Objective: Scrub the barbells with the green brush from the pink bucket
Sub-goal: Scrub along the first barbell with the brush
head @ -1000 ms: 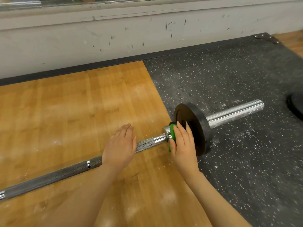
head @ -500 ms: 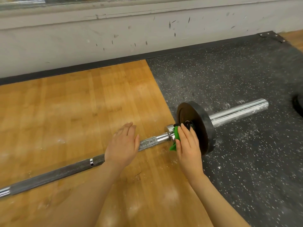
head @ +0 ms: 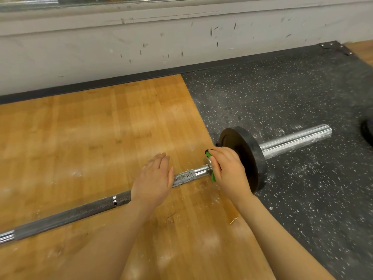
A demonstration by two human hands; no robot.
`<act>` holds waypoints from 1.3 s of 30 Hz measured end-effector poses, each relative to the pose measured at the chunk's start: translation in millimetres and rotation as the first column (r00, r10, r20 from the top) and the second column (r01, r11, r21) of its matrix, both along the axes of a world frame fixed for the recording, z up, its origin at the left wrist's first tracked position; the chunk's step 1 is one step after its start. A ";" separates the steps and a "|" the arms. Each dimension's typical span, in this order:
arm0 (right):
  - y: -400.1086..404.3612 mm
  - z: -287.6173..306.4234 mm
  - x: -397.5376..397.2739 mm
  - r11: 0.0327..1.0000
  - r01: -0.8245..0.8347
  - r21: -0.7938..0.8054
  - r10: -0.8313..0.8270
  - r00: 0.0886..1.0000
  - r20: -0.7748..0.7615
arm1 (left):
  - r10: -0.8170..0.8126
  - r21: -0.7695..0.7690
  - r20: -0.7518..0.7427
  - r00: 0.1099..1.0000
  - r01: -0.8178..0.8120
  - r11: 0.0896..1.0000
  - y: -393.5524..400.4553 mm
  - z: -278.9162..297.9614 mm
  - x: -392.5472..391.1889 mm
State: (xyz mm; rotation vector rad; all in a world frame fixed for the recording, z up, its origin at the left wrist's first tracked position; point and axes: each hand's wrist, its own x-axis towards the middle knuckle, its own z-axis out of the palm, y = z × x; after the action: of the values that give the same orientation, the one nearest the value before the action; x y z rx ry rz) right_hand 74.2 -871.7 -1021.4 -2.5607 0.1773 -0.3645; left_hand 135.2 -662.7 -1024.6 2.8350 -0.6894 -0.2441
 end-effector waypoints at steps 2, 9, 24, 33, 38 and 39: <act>5.7 -2.8 -8.1 0.999 0.019 -0.051 -0.015 0.997 0.072 | -0.005 0.006 0.003 1.000 0.005 1.000 -0.1 0.3 -1.6; 18.9 4.5 8.8 0.966 -0.042 -0.256 0.097 0.974 0.206 | -0.007 0.014 0.000 1.000 0.007 1.000 -0.6 0.8 -2.6; 59.1 -22.8 7.8 0.893 -0.147 -0.425 0.162 0.987 -0.001 | 0.026 -0.077 -0.002 1.000 -0.026 0.997 3.6 0.2 3.0; 67.3 -9.9 -3.5 0.921 -0.041 -0.387 0.027 0.999 -0.041 | 0.029 -0.060 -0.015 0.999 -0.030 0.998 4.4 1.0 1.9; 63.1 -11.2 -20.5 0.982 0.028 -0.184 -0.030 1.000 -0.009 | 0.036 -0.035 -0.047 0.998 -0.038 0.999 3.7 -0.1 -2.5; 63.8 -7.7 -25.6 0.990 0.056 -0.131 -0.053 0.998 0.021 | 0.037 -0.029 -0.061 0.997 -0.039 0.999 3.8 -0.2 -3.6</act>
State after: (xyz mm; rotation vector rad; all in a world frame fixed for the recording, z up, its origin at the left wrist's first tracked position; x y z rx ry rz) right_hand 48.6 -807.9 -1029.1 -2.6858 0.2238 -0.4327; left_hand 131.6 -658.9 -1024.8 2.7966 -0.6204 -0.3096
